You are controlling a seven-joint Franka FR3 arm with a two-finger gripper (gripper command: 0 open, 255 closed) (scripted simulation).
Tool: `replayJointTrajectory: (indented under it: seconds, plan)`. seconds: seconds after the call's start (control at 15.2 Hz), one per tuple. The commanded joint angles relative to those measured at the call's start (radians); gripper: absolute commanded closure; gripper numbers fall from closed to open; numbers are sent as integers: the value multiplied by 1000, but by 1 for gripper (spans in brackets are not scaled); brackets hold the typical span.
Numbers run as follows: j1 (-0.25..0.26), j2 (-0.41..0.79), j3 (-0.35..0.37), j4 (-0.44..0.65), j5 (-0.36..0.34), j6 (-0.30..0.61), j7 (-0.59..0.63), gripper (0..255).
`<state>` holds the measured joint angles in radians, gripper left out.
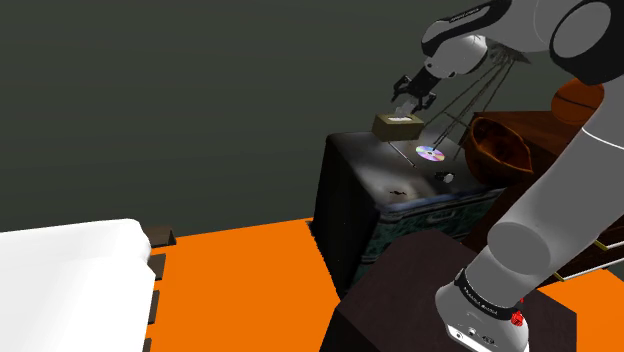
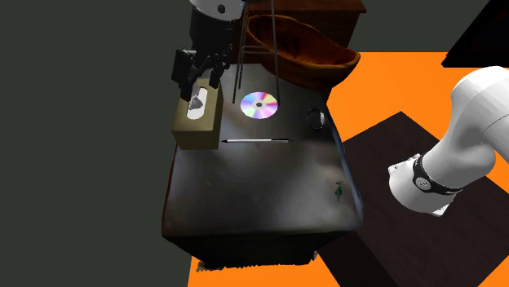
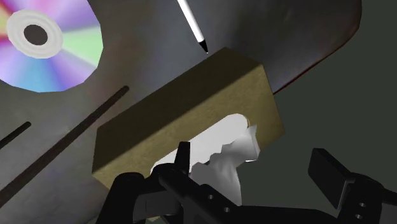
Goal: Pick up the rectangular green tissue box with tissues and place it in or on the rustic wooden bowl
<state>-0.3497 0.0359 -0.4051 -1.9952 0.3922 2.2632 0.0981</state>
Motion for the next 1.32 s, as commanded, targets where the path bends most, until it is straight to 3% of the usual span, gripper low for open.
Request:
replayJointTrajectory:
  seconds: [0.0,0.66,0.73,1.25]
  plan:
    - [2,18,3,-3,14,19,-8,0]
    - [3,41,7,-8,33,44,-20,0]
    - [3,41,7,-8,33,44,-20,255]
    - [4,43,7,-8,34,45,-20,255]
